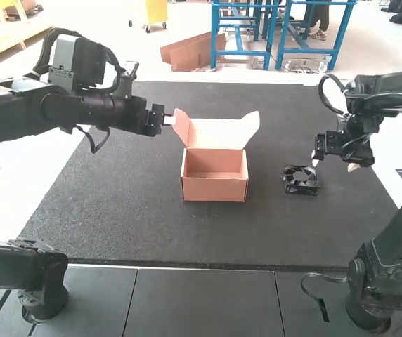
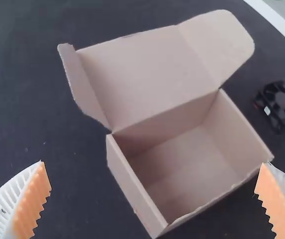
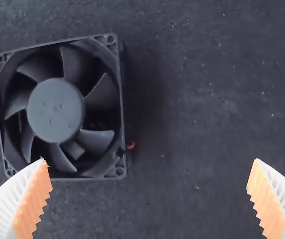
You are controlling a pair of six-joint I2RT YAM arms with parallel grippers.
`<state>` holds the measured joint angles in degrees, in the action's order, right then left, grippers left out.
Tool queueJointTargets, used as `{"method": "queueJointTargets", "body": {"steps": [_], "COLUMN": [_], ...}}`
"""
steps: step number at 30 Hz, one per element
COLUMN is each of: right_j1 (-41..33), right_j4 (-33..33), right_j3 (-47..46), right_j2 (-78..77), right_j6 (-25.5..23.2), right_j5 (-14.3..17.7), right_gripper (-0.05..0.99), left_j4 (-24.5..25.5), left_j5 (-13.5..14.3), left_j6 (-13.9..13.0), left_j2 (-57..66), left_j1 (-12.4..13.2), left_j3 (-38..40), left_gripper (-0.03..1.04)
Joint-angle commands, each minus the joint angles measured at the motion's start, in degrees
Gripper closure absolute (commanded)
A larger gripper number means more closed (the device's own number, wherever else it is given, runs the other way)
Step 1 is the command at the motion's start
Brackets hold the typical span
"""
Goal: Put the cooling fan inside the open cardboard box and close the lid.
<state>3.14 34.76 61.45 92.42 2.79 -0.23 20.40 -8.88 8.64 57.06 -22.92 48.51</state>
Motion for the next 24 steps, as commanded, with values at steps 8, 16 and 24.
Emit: {"method": "queueJointTargets", "body": {"steps": [8,16,24], "right_j1": [0.6,1.4,1.8], "right_j4": [-0.6,-0.3,-0.3], "right_j3": [6.3,8.3,8.0], "right_j2": [8.3,12.0,13.1], "right_j6": [0.5,0.8,1.1], "right_j5": [-0.3,1.2,1.8], "right_gripper": [0.03,0.03,0.03], "left_j4": [0.4,0.6,0.2], "left_j5": [-0.5,-0.5,-0.4], "left_j6": [-0.2,-0.2,-0.1], "left_j2": [-1.2,-1.2,-1.2], "left_j1": [-0.1,0.0,0.0], "left_j3": [0.9,0.9,0.9], "left_gripper": [0.04,0.04,0.04]}}
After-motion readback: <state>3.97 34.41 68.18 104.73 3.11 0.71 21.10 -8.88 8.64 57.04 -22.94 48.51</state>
